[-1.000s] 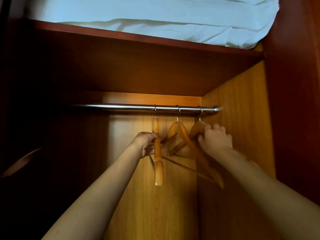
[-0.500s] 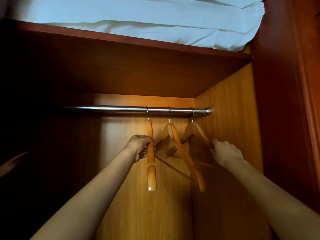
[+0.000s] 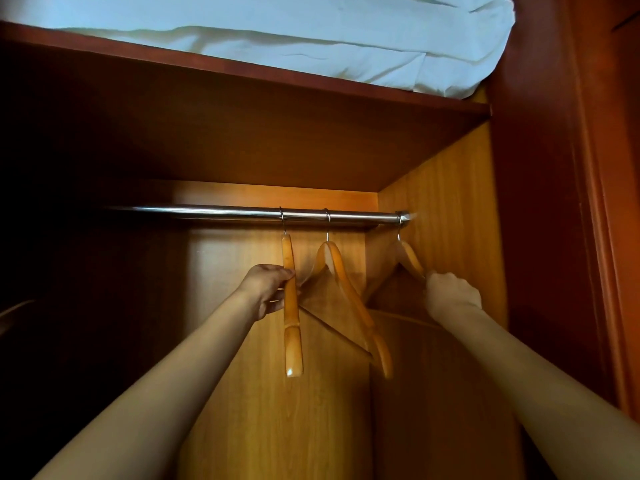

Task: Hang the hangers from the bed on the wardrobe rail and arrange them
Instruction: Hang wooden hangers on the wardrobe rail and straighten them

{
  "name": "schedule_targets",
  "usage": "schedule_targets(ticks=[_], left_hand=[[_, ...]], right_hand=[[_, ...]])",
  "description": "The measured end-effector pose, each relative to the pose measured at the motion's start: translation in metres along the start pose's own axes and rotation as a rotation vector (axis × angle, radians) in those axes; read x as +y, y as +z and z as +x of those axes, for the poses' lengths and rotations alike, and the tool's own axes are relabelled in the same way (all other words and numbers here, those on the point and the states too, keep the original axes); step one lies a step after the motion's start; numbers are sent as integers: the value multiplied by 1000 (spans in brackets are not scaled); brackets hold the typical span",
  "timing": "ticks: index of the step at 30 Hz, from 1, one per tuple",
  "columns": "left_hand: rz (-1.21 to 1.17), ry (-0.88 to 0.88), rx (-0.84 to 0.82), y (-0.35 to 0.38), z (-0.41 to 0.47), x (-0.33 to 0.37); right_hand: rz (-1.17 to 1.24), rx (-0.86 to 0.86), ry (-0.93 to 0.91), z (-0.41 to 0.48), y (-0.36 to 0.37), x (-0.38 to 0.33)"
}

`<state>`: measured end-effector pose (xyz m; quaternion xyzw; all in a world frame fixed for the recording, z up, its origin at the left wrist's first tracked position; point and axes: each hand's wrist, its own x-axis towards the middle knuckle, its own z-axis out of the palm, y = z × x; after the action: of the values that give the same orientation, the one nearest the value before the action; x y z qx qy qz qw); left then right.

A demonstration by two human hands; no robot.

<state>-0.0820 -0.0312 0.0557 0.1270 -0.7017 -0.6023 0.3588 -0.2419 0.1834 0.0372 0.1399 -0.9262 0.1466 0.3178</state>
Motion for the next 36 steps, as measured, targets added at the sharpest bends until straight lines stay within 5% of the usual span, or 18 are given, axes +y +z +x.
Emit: schedule_targets(ticks=[15,18,20,24,27,36], left_hand=[[109,-15,18,-4,-1,2],[114,-22,19,-4,-1,3],[117,-19,20,-5,-2,4],[101,-18,25,-2,-5,3],[98,-21,21,0,-8,2],[100,-42,-17,1,-9,-2]], right_hand=[[-31,-14,22,-4,-16,-13],[20,187,-69,-5,-24,-17],[218,308,-188,-7,-26,-30],[773,-102,-289,-26,-27,-76],[623,-228,-339,-38,-16,-96],[416,-21,-380,-54,-4,-93]])
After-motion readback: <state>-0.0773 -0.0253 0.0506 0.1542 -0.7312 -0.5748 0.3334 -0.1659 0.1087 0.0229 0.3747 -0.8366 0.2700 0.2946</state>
